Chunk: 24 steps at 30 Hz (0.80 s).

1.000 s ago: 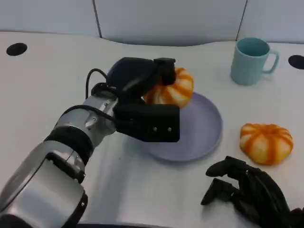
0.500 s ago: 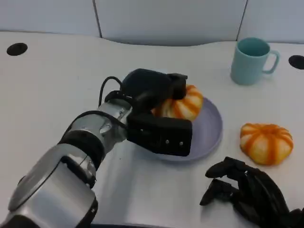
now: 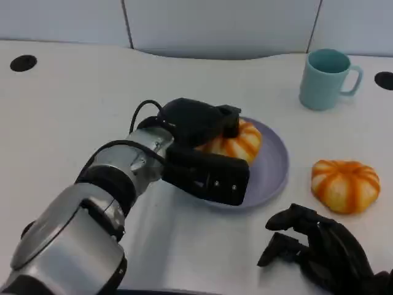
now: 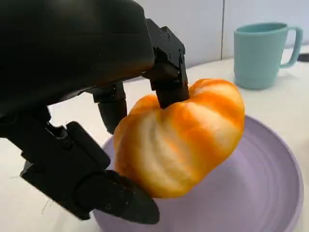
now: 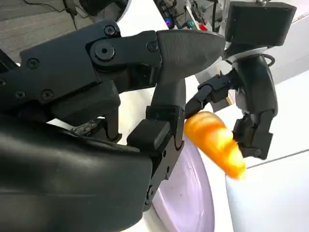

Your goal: Grasp the bread from the table and place it into the plate.

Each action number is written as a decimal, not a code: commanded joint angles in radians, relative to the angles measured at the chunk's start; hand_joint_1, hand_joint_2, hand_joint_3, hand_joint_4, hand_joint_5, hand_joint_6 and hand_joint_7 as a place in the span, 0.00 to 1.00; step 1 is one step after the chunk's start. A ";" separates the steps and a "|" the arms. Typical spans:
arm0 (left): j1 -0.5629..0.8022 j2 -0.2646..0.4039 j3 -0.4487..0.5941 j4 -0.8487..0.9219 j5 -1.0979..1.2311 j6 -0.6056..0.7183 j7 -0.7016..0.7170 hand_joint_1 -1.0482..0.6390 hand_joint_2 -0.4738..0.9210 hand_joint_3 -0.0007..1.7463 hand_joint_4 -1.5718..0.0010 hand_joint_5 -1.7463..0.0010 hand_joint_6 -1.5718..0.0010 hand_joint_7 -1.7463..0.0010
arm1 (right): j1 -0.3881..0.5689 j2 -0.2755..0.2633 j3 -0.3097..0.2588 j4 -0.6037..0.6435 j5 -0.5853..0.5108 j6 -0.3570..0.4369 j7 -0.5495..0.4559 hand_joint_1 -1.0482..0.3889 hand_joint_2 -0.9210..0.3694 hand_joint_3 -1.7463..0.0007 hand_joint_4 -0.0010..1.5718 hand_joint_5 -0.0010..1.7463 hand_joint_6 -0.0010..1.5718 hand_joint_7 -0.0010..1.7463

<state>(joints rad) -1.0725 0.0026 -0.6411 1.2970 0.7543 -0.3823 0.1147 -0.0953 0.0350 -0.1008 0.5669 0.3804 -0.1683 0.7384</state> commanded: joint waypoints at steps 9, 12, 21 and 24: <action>-0.031 0.005 -0.024 0.001 0.020 0.037 -0.071 0.09 1.00 0.06 1.00 0.59 1.00 0.62 | 0.016 -0.004 0.005 0.011 -0.011 -0.015 -0.007 0.38 0.00 0.79 0.51 0.70 0.51 0.49; -0.033 0.004 -0.029 0.000 0.030 0.041 -0.070 0.08 1.00 0.08 1.00 0.64 1.00 0.65 | 0.019 -0.003 0.003 0.005 -0.005 -0.005 -0.009 0.38 0.01 0.80 0.51 0.69 0.51 0.49; -0.037 0.003 -0.027 0.000 0.029 0.045 -0.085 0.07 1.00 0.10 1.00 0.68 1.00 0.61 | 0.011 -0.007 0.002 0.025 -0.005 -0.028 0.012 0.39 0.00 0.79 0.50 0.70 0.50 0.49; -0.037 0.003 -0.027 0.000 0.029 0.045 -0.085 0.07 1.00 0.10 1.00 0.68 1.00 0.61 | 0.011 -0.007 0.002 0.026 -0.004 -0.029 0.012 0.39 0.00 0.79 0.49 0.70 0.50 0.50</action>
<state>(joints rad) -1.0863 -0.0001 -0.6648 1.2970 0.7820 -0.3409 0.0418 -0.0937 0.0361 -0.0966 0.5794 0.3800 -0.1968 0.7482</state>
